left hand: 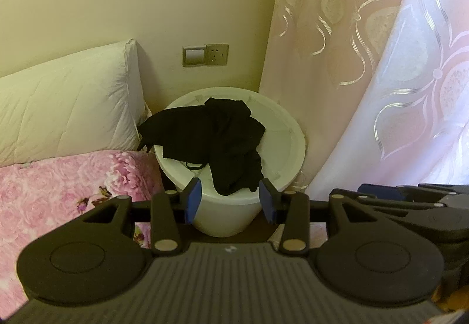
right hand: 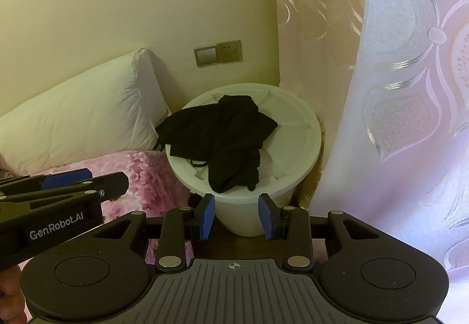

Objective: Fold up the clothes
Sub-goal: 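Reach both grippers toward the black clothes in the white basket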

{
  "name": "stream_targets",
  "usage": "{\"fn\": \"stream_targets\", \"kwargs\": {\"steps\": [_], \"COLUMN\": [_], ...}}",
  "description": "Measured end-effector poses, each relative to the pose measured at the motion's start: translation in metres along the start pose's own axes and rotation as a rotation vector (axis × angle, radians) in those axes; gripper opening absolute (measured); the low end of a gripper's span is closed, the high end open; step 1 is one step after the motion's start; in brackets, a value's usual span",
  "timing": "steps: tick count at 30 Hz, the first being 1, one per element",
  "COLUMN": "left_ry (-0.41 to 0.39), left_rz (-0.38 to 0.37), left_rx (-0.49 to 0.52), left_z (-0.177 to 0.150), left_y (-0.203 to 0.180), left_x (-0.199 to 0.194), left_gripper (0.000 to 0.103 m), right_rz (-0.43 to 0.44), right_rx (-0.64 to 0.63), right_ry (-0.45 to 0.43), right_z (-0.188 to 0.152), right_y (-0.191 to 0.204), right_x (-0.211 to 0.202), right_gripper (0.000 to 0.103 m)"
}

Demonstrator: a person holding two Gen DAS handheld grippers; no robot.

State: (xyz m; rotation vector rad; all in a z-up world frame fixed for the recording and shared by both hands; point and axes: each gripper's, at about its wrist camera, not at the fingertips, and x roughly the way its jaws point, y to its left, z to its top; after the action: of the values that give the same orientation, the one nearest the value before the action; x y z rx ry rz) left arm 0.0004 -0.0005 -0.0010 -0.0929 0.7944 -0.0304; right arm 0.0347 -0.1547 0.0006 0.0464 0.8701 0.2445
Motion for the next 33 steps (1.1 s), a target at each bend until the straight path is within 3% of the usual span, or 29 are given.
{"fn": "stream_targets", "kwargs": {"steps": [8,18,33], "left_ry": [0.005,0.039,0.109], "left_rz": [0.017,0.014,-0.003], "left_rx": [-0.020,-0.058,-0.104], "left_z": [-0.004,0.002,-0.007], "left_y": [-0.005,0.016,0.056], "left_x": [0.009,0.022,0.039], "left_gripper": [0.039,0.039,0.039], "right_rz": [0.010,0.014,0.014], "right_rx": [0.000,-0.016,-0.047], "right_ry": [-0.001,0.005,0.038], "right_z": [0.005,-0.005,0.003], "right_y": [0.002,-0.012,0.014], "right_x": [0.003,0.015,0.038], "right_gripper": [0.037,0.037,0.037]}}
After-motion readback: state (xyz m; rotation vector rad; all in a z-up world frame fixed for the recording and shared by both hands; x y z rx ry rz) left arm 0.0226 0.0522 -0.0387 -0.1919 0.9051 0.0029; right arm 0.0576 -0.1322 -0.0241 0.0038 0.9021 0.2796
